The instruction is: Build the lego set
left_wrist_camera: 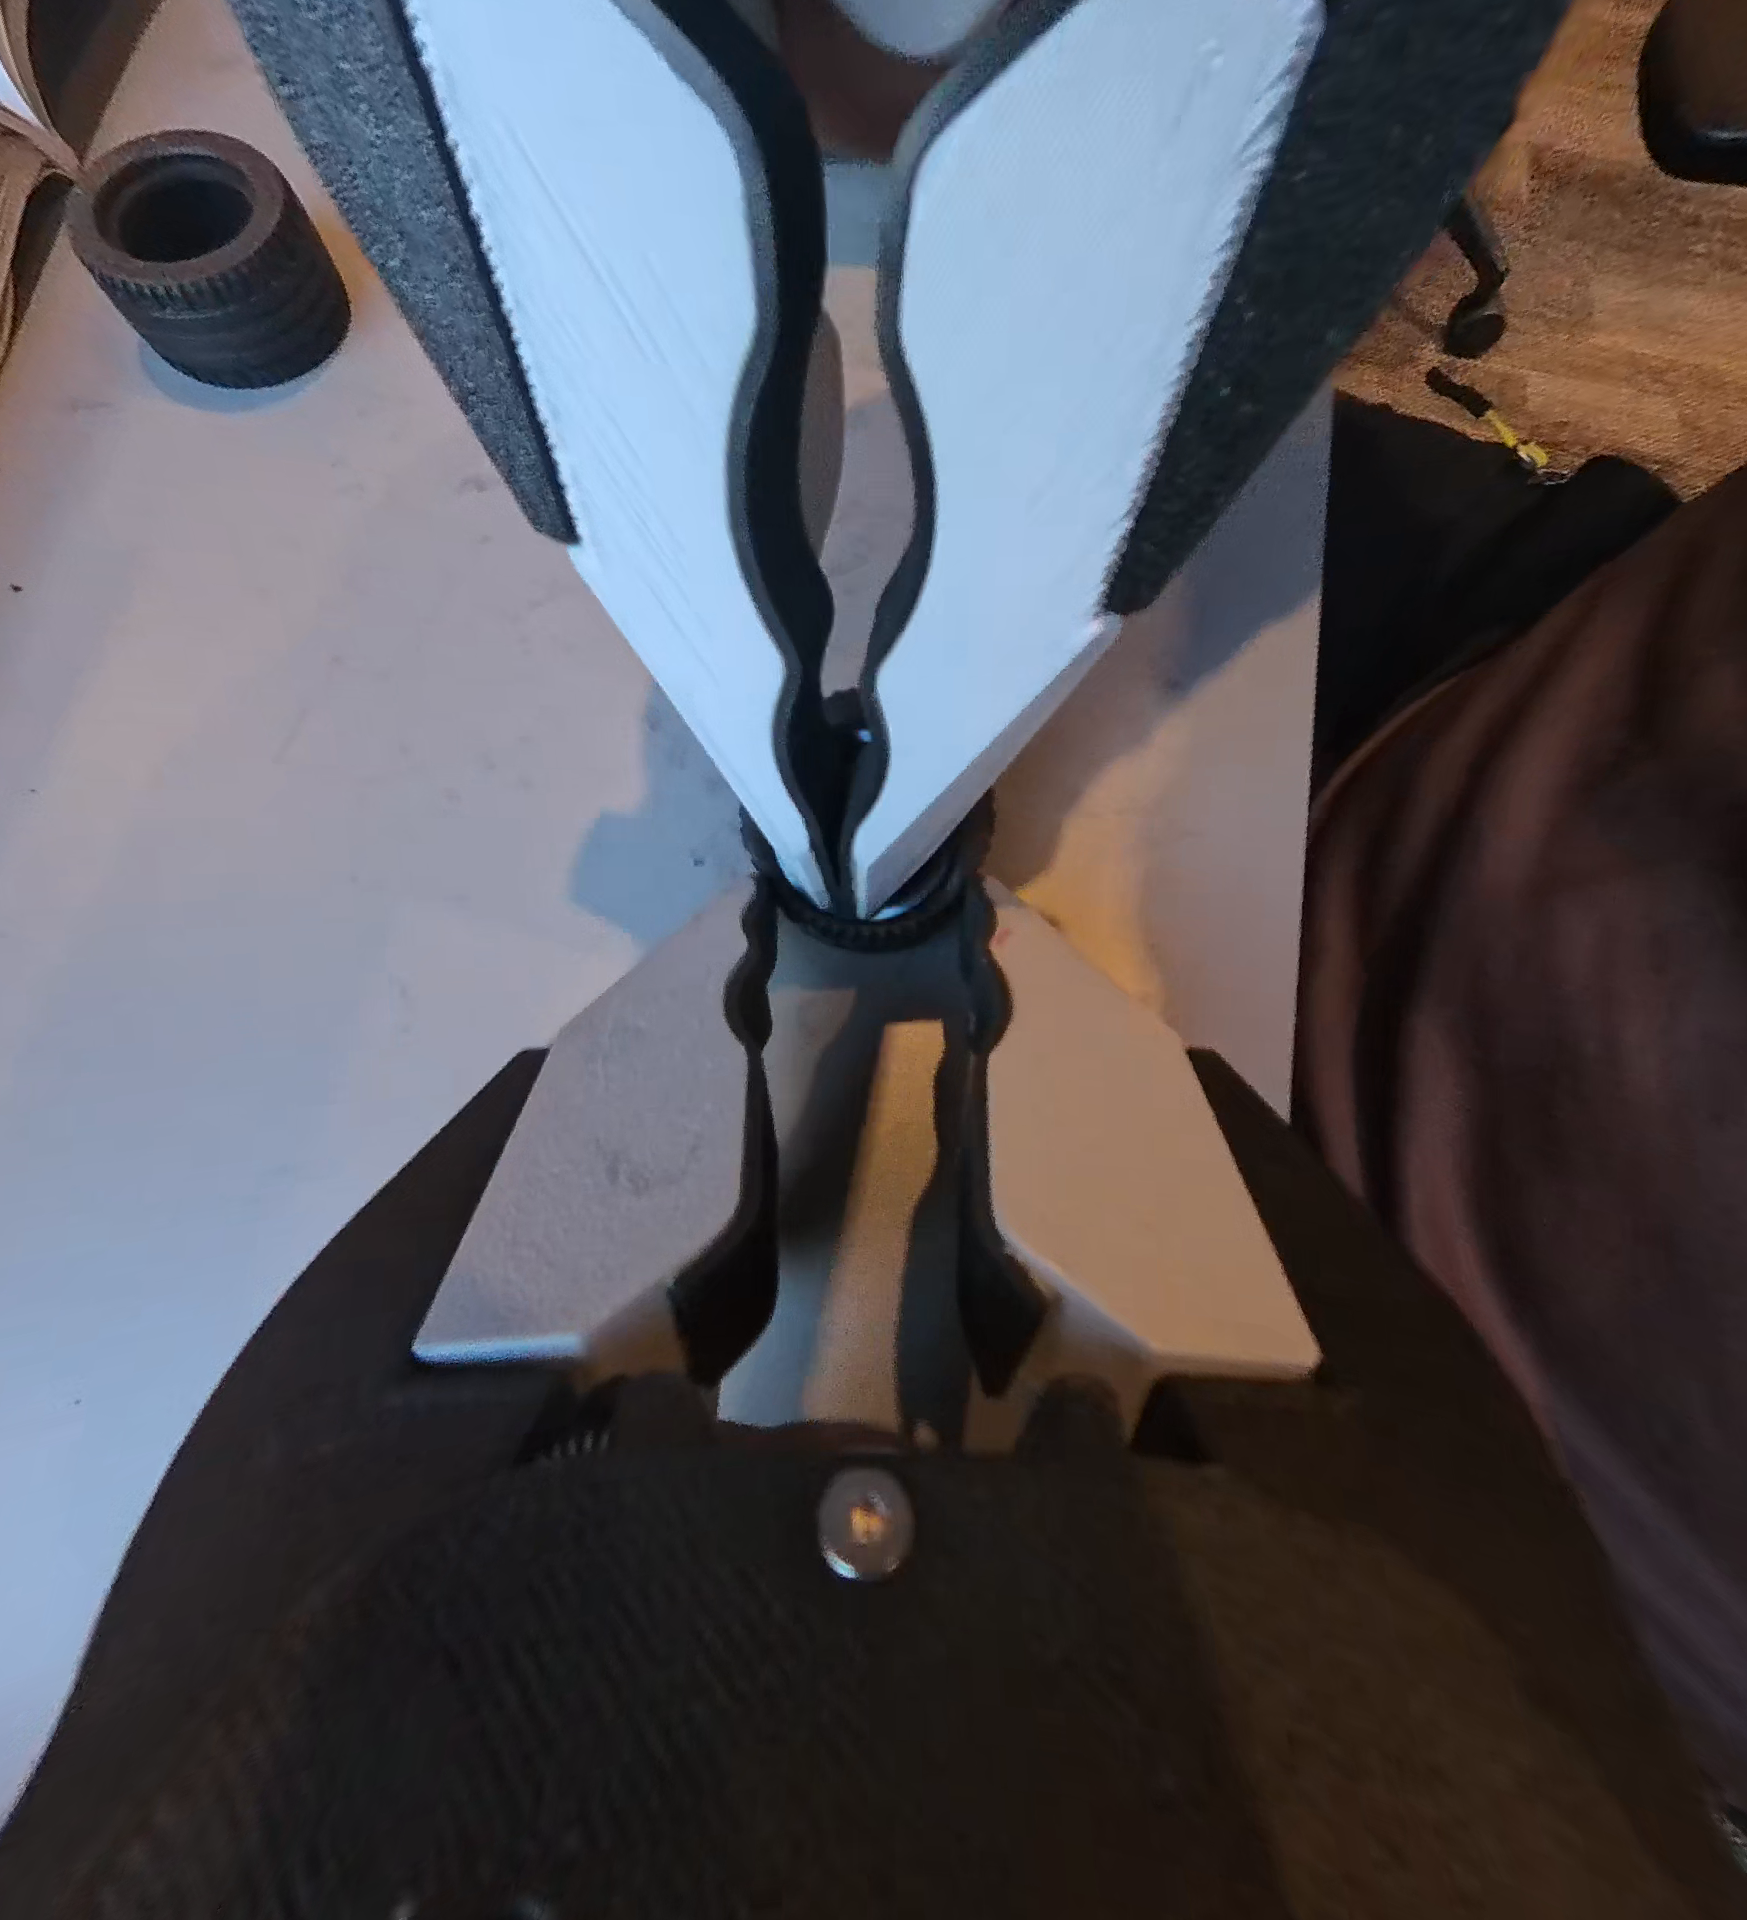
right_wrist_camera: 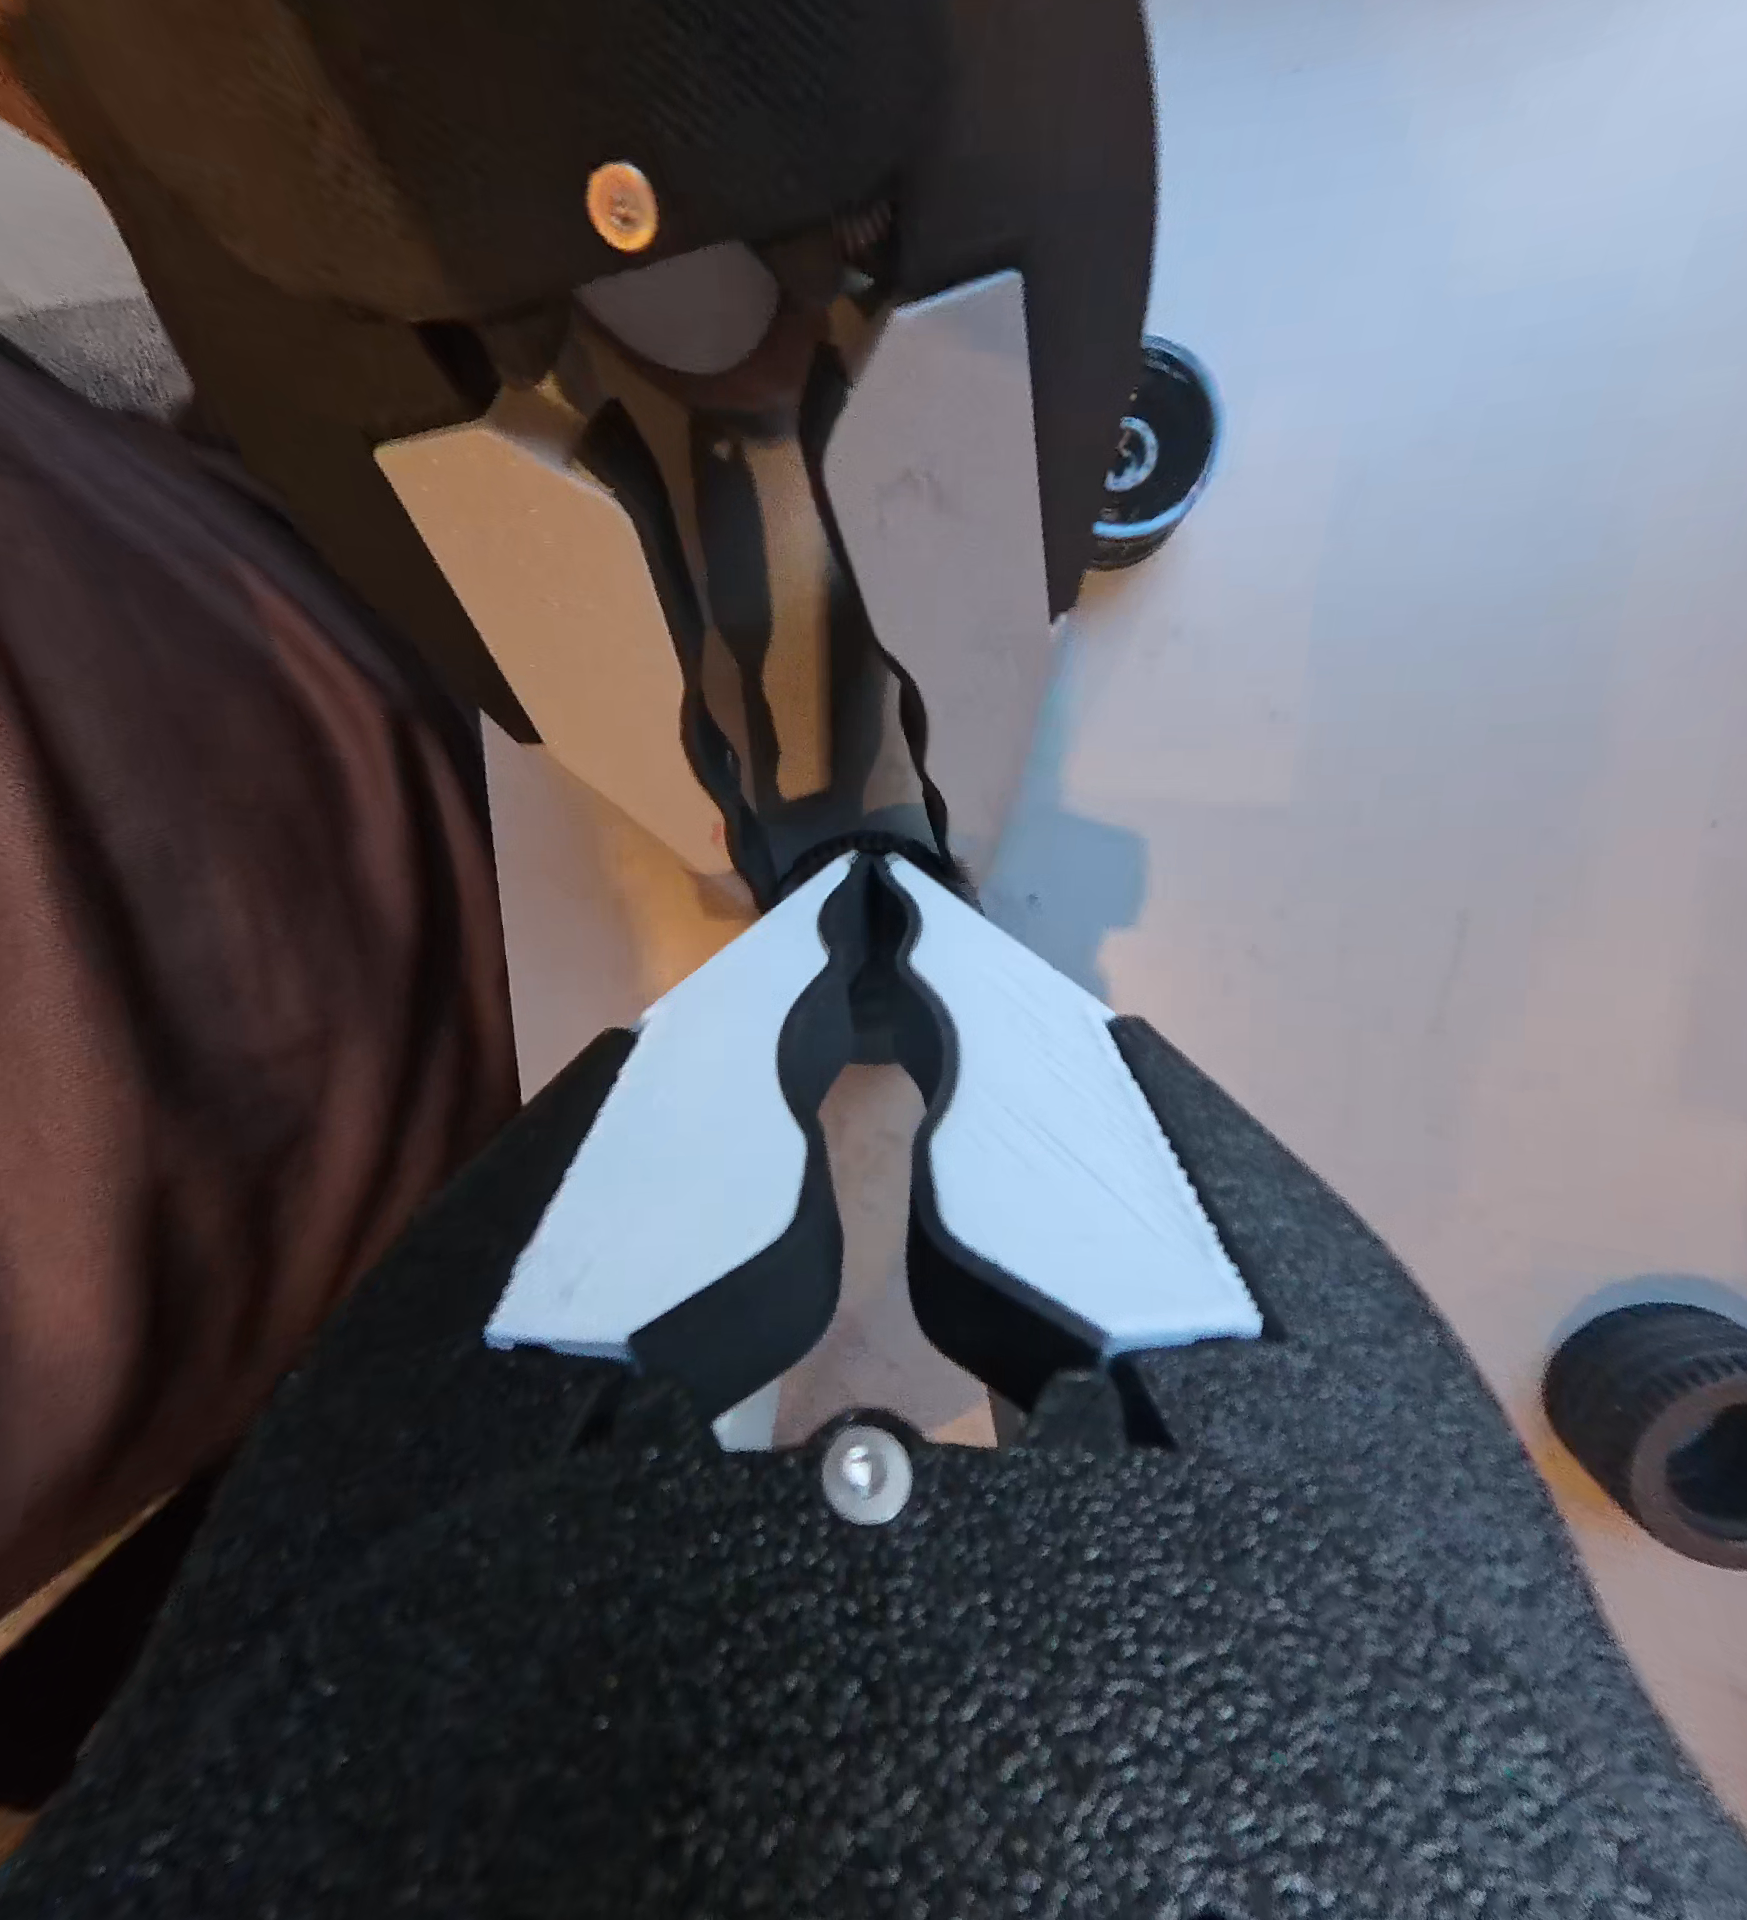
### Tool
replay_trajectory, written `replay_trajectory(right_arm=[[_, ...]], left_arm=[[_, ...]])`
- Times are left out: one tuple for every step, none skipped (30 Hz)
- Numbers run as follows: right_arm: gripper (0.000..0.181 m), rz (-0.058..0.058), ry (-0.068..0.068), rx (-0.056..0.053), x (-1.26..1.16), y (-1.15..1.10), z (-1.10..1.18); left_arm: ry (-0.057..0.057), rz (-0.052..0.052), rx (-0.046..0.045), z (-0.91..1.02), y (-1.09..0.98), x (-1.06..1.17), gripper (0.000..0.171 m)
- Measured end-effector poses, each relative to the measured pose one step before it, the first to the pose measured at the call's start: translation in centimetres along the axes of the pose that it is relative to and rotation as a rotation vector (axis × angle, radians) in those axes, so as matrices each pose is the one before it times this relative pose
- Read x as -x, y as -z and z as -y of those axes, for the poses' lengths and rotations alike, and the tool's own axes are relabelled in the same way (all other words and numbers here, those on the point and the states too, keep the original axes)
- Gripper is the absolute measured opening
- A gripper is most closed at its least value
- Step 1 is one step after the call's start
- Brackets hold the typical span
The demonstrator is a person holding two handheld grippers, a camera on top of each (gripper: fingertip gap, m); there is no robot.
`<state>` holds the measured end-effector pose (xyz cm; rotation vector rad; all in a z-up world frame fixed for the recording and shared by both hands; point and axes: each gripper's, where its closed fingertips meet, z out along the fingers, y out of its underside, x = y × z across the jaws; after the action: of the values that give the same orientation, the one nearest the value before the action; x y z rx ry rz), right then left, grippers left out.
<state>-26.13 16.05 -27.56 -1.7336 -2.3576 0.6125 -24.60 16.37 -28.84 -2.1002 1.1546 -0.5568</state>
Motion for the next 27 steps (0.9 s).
replay_trajectory(right_arm=[[0.0, -0.0027, -0.0135, -0.0159, -0.06, -0.084, 0.078], [0.0, -0.0042, -0.0122, -0.0202, -0.078, -0.152, 0.128], [0.0, -0.0066, -0.0128, -0.0199, -0.059, -0.119, 0.121], [0.0, -0.0136, -0.0169, -0.0148, -0.008, 0.0, 0.058], [0.0, -0.009, -0.0176, -0.0012, 0.072, 0.234, -0.072], [0.0, 0.0048, -0.0263, 0.0066, 0.019, 0.476, -0.172], [0.0, 0.0092, -0.0533, -0.0018, -0.17, 0.552, -0.236], [0.0, -0.0048, -0.0678, -0.0248, -0.627, 0.709, -0.178], [0.0, 0.0006, -0.0793, -0.0518, -0.723, 0.968, 0.043], [0.019, -0.0037, -0.0867, -0.0338, -0.784, 0.855, -0.222], [0.045, -0.0043, -0.0741, -0.0041, -0.635, 0.441, -0.665], [0.056, 0.024, -0.0498, -0.0018, -0.055, 0.007, -0.728], [0.052, 0.042, -0.0303, -0.0208, 0.358, -0.243, -0.44], [0.05, 0.0291, -0.026, -0.0286, 0.251, -0.402, -0.249], [0.049, 0.0209, -0.0158, -0.0183, 0.176, -0.5, -0.27], [0.046, 0.022, -0.0013, -0.0138, 0.273, -0.55, -0.254], [0.042, 0.02, -0.0018, -0.0218, 0.296, -0.466, -0.094], [0.035, 0.0191, 0.0023, -0.0239, 0.258, -0.315, -0.023], [0.032, 0.0185, 0.0093, -0.0226, 0.245, -0.19, 0.015], [0.03, -0.0056, 0.0123, -0.0189, -0.061, -0.016, 0.034], [0.029, -0.0093, 0.0255, -0.0069, -0.047, 0.029, -0.074], [0.028, 0.0021, 0.0161, -0.0009, 0.052, -0.024, -0.112], [0.028, 0.0079, 0.0027, -0.0036, 0.017, -0.024, -0.027], [0.027, 0.0142, -0.002, -0.0055, 0.062, -0.049, -0.008], [0.026, 0.0137, 0.0038, -0.0071, 0.067, -0.025, 0.002], [0.025, 0.002, 0.0112, -0.0064, -0.062, 0.04, -0.022], [0.025, 0.0001, 0.0193, -0.0077, 0.025, 0.046, -0.02]], left_arm=[[0.0046, 0.0006, 0.00013, -0.017, 0.052, 0.05, 0.032], [0.0066, 0.0019, 0.00052, -0.026, 0.06, 0.082, 0.032], [0.0049, 0.0033, -0.00065, -0.042, 0.053, 0.06, 0.033], [-0.0014, 0.004, -0.00116, -0.002, 0.007, 0.009, 0.033], [-0.0131, 0.0059, -0.00132, 0.042, -0.111, -0.093, 0.033], [-0.0175, 0.0156, -0.00163, 0.13, -0.156, -0.052, 0.032], [-0.0132, 0.0156, 0.00479, 0.104, -0.166, -0.041, 0.031], [-0.0056, 0.0076, 0.00036, 0.042, -0.046, 0.01, 0.031], [0.0041, -0.0012, -0.00098, 0.0, 0.021, 0.02, 0.03], [-0.0051, 0.0029, -0.00088, 0.012, 0.01, 0.001, 0.03], [-0.0235, 0.0142, -0.00261, 0.035, 0.014, -0.034, 0.03], [-0.029, 0.0233, -0.00277, 0.055, 0.027, -0.021, 0.03], [-0.0273, 0.0235, -0.00236, 0.045, 0.045, 0.004, 0.03], [-0.0254, 0.0124, -0.00366, 0.069, 0.024, -0.09, 0.031], [-0.0497, -0.0054, -0.01853, 0.271, 0.083, -0.399, 0.031], [-0.043, 0.0259, -0.02197, 0.339, 0.106, 0.057, 0.031], [-0.0126, 0.0187, 0.01109, -0.126, -0.065, 0.144, 0.03], [-0.012, 0.0086, 0.01565, -0.173, -0.169, -0.004, 0.031], [-0.0168, 0.0058, -0.00437, 0.093, -0.004, -0.028, 0.031], [0.0095, 0.0008, 0.00097, -0.019, 0.021, 0.072, 0.032], [0.0166, -0.0112, 0.00146, -0.055, 0.041, -0.06, 0.033], [0.0309, -0.0244, 0.00254, -0.101, 0.11, -0.127, 0.032], [0.0629, -0.0384, -0.00505, -0.021, 0.15, -0.083, 0.032], [0.1025, -0.0613, -0.0117, 0.119, 0.152, -0.144, 0.033], [0.126, -0.0739, -0.02063, 0.287, 0.16, -0.167, 0.037], [0.1211, -0.0696, -0.02656, 0.333, 0.16, -0.105, 0.038], [0.0821, -0.057, -0.02224, 0.226, 0.19, -0.086, 0.038]])
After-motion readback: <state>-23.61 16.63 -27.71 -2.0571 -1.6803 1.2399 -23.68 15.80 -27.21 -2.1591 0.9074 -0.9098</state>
